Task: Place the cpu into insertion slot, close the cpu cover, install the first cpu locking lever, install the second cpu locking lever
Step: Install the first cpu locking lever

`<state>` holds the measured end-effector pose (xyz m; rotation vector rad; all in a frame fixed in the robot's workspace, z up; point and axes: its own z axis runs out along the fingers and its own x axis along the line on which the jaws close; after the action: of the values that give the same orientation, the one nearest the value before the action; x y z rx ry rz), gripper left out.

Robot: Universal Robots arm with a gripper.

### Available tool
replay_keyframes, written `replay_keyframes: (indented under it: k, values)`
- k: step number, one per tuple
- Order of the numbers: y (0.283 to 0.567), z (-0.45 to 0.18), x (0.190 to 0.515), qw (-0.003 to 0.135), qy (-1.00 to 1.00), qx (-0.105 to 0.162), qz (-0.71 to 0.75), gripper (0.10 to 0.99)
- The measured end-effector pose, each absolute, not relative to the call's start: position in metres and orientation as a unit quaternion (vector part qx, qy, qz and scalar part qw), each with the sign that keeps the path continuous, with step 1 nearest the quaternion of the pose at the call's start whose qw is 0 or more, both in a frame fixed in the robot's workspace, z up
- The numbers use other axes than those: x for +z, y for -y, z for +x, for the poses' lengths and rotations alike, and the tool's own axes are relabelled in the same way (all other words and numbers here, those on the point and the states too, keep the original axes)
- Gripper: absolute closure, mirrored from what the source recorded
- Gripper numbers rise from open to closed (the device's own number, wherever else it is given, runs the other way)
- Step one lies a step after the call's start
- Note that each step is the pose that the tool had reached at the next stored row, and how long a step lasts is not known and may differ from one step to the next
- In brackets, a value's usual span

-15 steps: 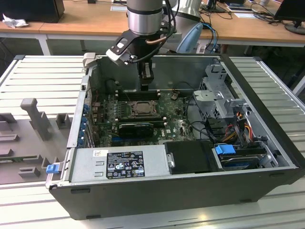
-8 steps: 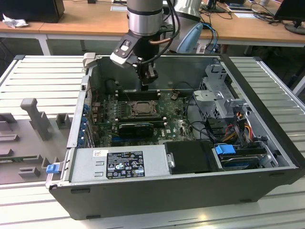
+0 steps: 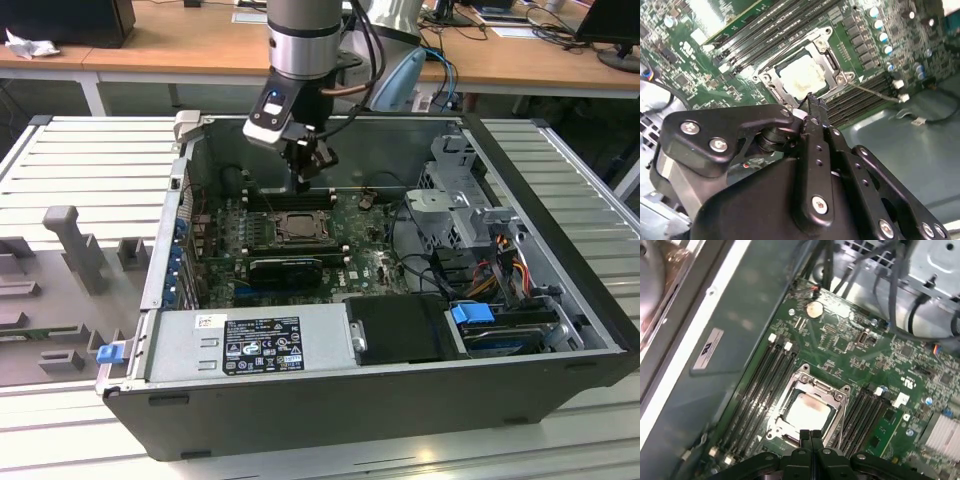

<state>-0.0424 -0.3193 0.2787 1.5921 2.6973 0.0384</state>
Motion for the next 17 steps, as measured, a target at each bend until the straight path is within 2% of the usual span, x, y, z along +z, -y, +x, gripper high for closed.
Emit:
replay_keyframes:
  k: [17]
  values:
    - [0.3193, -0.0425, 0.2788, 0.005, -0.949, 0.009, 0.316, 0.98]
